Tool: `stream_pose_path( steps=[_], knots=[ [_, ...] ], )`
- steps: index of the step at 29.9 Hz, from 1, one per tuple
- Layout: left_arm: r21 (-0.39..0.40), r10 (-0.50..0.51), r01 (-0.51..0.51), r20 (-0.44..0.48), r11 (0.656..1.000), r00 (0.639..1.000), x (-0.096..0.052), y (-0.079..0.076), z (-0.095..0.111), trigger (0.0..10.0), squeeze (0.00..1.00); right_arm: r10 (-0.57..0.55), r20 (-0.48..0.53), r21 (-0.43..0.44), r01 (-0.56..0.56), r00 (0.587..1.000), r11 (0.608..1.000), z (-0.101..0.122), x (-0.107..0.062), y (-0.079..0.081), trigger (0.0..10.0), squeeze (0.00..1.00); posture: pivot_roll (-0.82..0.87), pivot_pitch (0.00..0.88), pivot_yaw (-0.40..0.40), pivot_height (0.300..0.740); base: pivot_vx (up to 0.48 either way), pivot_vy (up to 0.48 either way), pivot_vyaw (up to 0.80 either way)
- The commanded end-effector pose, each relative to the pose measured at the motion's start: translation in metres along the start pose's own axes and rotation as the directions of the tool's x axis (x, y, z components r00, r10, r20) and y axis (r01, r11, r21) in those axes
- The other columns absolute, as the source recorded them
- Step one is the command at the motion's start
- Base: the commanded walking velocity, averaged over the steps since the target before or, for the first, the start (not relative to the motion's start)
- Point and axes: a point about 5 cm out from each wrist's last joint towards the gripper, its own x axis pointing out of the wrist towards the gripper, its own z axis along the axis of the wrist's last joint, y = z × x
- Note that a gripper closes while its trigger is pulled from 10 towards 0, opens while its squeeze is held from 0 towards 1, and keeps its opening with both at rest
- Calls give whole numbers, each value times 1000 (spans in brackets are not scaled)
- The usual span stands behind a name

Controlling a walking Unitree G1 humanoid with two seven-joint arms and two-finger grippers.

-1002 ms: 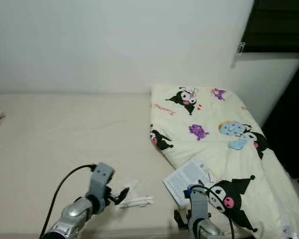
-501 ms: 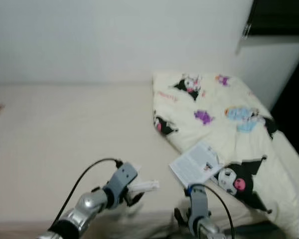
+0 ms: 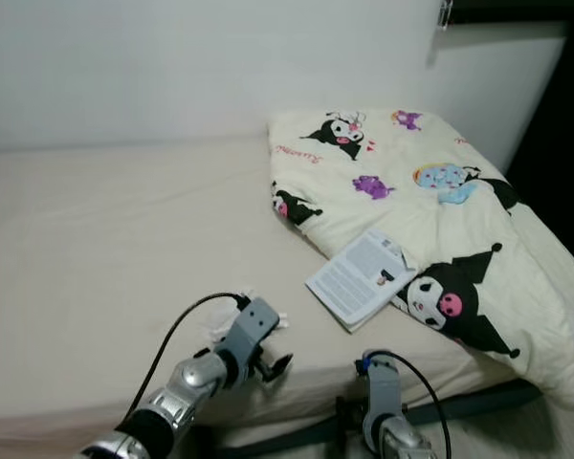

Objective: Clean up the room

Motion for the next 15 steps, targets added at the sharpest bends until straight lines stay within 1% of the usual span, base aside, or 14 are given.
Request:
stream_pose_path(
  steps=[1,2,3,4,5,6,7,9,10,11,13,14,15],
  knots=[
    [-41,79,-78,15,996,997,1,8,5,10000,0,4,-10,2,-4,1000,1000,-4,0,2,10000,0,-101,22,-2,515,0,0,0],
    [-41,79,-78,15,996,997,1,8,5,10000,0,4,-10,2,-4,1000,1000,-4,0,2,10000,0,-101,22,-2,515,0,0,0],
    [-83,143,-142,14,986,990,1,17,8,10000,0,3,-7,0,-3,1000,1000,-3,0,2,10000,0,-104,23,1,515,0,0,0],
    [-104,181,-179,9,978,983,1,22,9,10000,0,2,-6,-1,-2,1000,1000,-3,0,2,10000,0,-104,23,1,515,0,0,0],
    [-104,181,-179,9,978,983,1,22,9,10000,0,2,-6,-1,-2,1000,1000,-3,0,2,10000,0,-104,23,1,515,0,0,0],
    [-84,280,-281,-25,956,960,-2,36,7,10000,0,0,-2,-3,0,1000,1000,-3,0,2,10000,0,-106,24,4,515,0,0,0],
    [-59,313,-315,-41,947,949,-4,42,4,10000,0,0,-1,-3,0,1000,1000,-3,0,2,10000,0,-110,27,7,515,0,0,0],
    [-59,313,-315,-41,947,949,-4,42,4,10000,0,0,-1,-3,0,1000,1000,-3,0,2,10000,0,-110,27,7,515,0,0,0],
    [-39,337,-339,-54,940,940,-6,47,2,10000,0,0,0,-3,0,1000,1000,-3,0,2,10000,0,-111,27,7,515,0,0,0],
    [8,344,-344,-72,939,936,-10,53,-2,10000,0,-1,3,-4,1,1000,1000,-3,0,2,10000,0,-117,36,11,515,0,0,0],
    [8,344,-344,-72,939,936,-10,53,-2,10000,0,-1,3,-4,1,1000,1000,-3,0,2,10000,0,-117,36,11,515,0,0,0],
    [65,337,-332,-88,941,938,-13,56,-8,10000,0,-3,5,-3,3,1000,1000,-3,-1,2,10000,0,-119,46,13,515,0,0,0],
    [102,320,-309,-106,945,942,-17,58,-13,10000,0,-5,6,-1,5,1000,1000,-5,-1,2,10000,0,-122,55,18,515,0,0,0]
  ],
)
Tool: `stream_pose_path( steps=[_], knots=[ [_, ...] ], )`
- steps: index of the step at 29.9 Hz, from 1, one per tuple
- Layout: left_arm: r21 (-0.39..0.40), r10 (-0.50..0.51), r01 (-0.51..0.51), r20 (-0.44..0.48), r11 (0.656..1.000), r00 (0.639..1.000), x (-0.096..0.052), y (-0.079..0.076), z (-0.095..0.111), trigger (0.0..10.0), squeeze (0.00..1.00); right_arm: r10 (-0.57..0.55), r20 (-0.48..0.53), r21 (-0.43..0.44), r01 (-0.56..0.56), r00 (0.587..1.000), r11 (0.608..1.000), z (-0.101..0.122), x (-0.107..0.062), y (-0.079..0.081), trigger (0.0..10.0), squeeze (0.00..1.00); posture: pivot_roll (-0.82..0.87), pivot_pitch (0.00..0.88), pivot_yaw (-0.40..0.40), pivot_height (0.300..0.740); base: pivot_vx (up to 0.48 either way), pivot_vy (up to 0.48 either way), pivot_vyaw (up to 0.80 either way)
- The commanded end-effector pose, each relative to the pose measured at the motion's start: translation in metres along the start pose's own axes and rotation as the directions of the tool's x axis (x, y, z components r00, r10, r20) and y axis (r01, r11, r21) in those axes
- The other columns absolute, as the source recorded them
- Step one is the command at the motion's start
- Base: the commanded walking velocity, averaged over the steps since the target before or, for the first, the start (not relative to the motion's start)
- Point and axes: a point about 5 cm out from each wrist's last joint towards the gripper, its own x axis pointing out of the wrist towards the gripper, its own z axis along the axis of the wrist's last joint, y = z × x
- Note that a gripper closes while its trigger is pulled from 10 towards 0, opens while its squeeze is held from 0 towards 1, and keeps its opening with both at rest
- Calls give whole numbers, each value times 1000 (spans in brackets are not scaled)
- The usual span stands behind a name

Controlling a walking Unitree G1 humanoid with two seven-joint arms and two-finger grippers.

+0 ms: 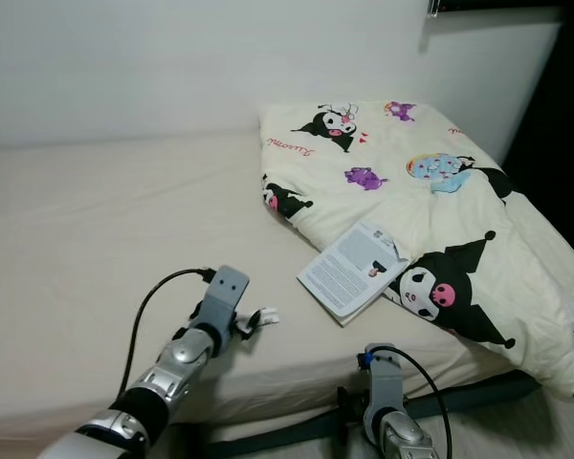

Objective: Clean up the room

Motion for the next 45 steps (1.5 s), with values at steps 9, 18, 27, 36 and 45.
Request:
stream_pose_path(
  steps=[9,18,27,36,45],
  knots=[
    [95,-73,76,-36,993,997,-6,-2,-15,10000,0,-11,-38,18,11,999,1000,-21,-6,1,10000,0,-124,95,27,515,0,0,0],
    [143,-64,63,5,988,998,-2,-14,-4,10000,0,-11,-51,32,13,999,999,-34,-11,2,10000,0,-134,144,34,515,0,0,0],
    [253,39,-49,46,966,998,5,-6,13,10000,0,-17,-63,45,20,998,999,-46,-18,0,10000,0,-144,190,44,515,0,0,0],
    [529,47,-54,27,847,999,6,11,10,10000,0,-21,-49,56,24,999,998,-48,-21,0,10000,0,-148,217,50,515,0,0,0],
    [514,154,-120,-24,850,988,5,42,8,10000,0,-24,-51,59,27,998,998,-52,-24,0,10000,0,-154,229,54,515,0,0,0]
  ],
)
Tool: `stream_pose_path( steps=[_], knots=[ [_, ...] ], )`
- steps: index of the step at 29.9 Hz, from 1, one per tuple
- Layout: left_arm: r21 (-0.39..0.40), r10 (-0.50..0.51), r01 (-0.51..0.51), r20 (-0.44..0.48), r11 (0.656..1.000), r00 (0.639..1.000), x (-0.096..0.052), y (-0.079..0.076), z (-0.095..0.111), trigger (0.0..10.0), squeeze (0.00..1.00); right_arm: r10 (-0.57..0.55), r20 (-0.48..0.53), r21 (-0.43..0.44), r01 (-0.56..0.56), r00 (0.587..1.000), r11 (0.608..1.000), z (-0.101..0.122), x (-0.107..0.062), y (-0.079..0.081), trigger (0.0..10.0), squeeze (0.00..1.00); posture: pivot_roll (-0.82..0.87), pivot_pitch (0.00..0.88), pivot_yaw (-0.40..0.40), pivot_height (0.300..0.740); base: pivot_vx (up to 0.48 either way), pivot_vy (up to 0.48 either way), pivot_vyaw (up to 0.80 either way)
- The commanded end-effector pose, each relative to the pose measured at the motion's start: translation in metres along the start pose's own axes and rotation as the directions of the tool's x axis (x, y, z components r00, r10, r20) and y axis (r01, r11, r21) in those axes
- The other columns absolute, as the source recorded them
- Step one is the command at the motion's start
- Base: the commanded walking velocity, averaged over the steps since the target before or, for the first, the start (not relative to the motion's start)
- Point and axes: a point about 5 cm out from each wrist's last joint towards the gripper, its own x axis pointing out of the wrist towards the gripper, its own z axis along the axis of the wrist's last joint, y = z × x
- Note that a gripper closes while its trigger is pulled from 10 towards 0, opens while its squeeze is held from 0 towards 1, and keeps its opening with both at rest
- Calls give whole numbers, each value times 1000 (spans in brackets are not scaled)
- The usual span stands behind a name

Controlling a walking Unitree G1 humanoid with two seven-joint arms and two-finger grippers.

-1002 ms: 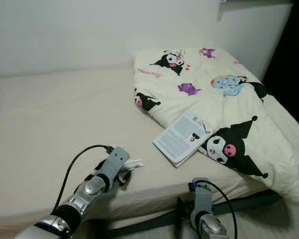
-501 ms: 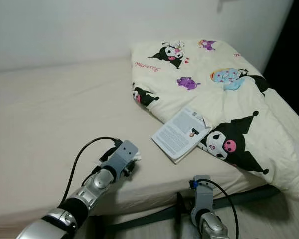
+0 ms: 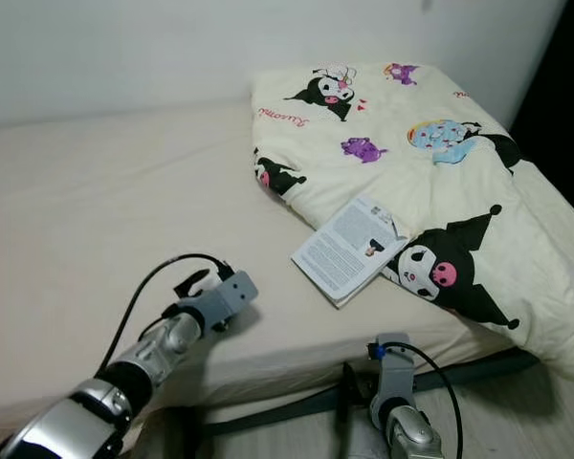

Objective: Clean up the room

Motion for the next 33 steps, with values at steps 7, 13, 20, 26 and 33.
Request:
stream_pose_path(
  steps=[7,13,20,26,33],
  knots=[
    [-251,38,-87,-194,964,980,-1,24,-29,10000,0,-23,-220,55,37,975,998,-57,-25,-1,10000,0,-155,231,55,515,0,0,0],
    [-379,-112,18,-227,925,967,-4,3,-33,10000,0,-29,-217,55,42,976,998,-55,-24,-2,10000,0,-157,225,52,515,0,0,0],
    [-632,-465,272,-158,726,871,-18,-47,-33,10000,0,-44,-206,46,55,978,997,-50,-23,-7,10000,0,-171,213,56,515,0,0,0],
    [-675,-452,243,-149,696,880,-17,-48,-31,0,0,-55,-199,41,65,978,997,-48,-23,-10,10000,0,-183,203,60,515,0,0,0],
    [-646,-410,223,-152,730,899,-15,-42,-32,0,0,-70,-189,35,78,979,996,-43,-21,-15,10000,0,-187,184,59,515,0,0,0]
  ],
)
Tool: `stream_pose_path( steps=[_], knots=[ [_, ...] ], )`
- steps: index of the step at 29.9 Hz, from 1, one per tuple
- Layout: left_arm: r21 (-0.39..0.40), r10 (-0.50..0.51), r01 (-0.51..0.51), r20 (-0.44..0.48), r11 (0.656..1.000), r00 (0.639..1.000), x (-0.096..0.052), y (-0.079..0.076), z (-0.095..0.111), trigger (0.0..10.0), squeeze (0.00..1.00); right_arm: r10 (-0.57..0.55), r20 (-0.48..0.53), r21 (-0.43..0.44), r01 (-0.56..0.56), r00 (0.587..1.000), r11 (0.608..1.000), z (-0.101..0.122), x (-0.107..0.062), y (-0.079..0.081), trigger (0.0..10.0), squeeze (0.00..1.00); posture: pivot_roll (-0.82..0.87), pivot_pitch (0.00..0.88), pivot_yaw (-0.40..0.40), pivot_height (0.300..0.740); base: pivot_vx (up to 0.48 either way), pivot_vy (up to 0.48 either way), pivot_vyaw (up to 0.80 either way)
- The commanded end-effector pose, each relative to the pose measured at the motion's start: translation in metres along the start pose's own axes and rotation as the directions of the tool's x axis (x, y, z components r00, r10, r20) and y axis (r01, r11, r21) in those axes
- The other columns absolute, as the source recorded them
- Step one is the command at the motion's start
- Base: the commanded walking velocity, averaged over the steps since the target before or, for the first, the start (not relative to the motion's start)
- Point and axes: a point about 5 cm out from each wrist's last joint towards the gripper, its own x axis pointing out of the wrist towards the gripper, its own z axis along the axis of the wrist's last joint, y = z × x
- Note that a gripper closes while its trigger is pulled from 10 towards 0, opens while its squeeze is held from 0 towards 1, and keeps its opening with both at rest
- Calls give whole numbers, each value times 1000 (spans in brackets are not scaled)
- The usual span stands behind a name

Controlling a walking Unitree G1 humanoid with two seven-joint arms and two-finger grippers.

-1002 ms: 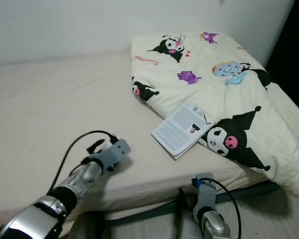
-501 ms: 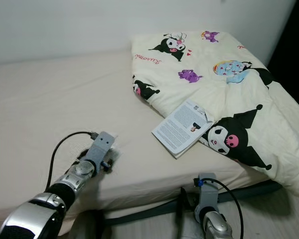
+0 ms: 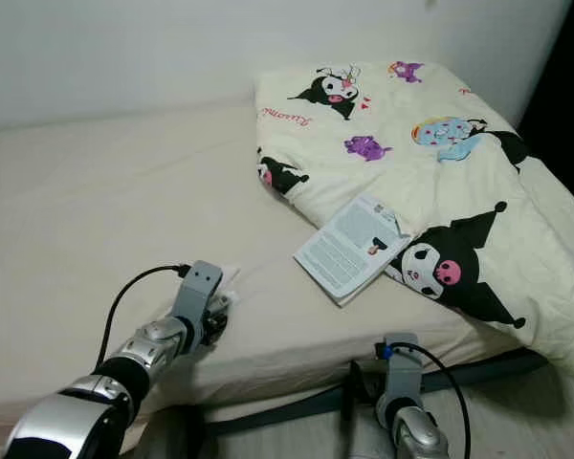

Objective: Clean up the room

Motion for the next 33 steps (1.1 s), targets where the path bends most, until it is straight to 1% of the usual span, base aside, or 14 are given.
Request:
stream_pose_path(
  steps=[1,11,16,18,19,20,23,24,25,26,27,28,30,33],
  knots=[
    [-2,-25,25,-99,1000,995,-2,-8,-29,0,0,-27,-201,39,35,979,999,-45,-17,-5,10000,0,-187,184,59,515,0,0,0],
    [64,57,-53,-63,997,996,-4,3,-29,0,0,-28,-196,40,36,980,999,-42,-14,-3,10000,0,-178,175,56,515,0,0,0],
    [2,187,-189,120,982,975,-8,27,3,0,0,-25,-190,38,33,982,999,-39,-11,-1,10000,0,-176,164,52,515,0,0,0],
    [2,187,-189,120,982,975,-8,27,3,0,0,-25,-190,38,33,982,999,-39,-11,-1,10000,0,-176,164,52,515,0,0,0],
    [-43,196,-192,188,981,962,-9,32,17,0,0,-23,-188,36,31,982,999,-37,-10,-1,10000,0,-170,159,49,515,0,0,0],
    [-126,166,-135,284,983,944,-11,35,37,0,0,-22,-187,35,29,982,999,-36,-9,-1,10000,0,-160,151,45,515,0,0,0],
    [-190,109,-39,377,981,920,-14,34,54,0,0,-21,-186,33,28,982,999,-34,-8,-1,10000,0,-159,149,44,515,0,0,0],
    [-235,30,93,473,968,880,-17,32,71,0,0,-19,-183,31,25,983,999,-32,-6,0,10000,0,-155,144,45,515,0,0,0],
    [-244,-60,233,559,941,827,-22,28,85,0,0,-17,-181,30,23,983,999,-30,-4,1,10000,0,-152,139,44,515,0,0,0],
    [-238,-174,420,657,876,734,-31,22,99,0,0,-14,-176,28,20,984,999,-26,-1,2,10000,0,-148,131,43,515,0,0,0],
    [-233,-209,478,682,847,701,-34,19,101,0,0,-13,-173,28,18,985,999,-25,0,2,10000,0,-146,126,42,515,0,0,0],
    [-233,-209,478,682,847,701,-34,19,101,0,0,-13,-173,28,18,985,999,-25,0,2,10000,0,-146,126,42,515,0,0,0],
    [-238,-244,561,720,793,649,-40,14,100,0,0,2,-154,46,5,988,999,-20,2,4,10000,0,-143,114,41,515,0,0,0],
    [-285,-231,623,754,728,615,-46,10,95,0,0,63,-95,95,-54,993,994,-10,5,10,10000,0,-139,104,36,515,0,0,0]
  ],
)
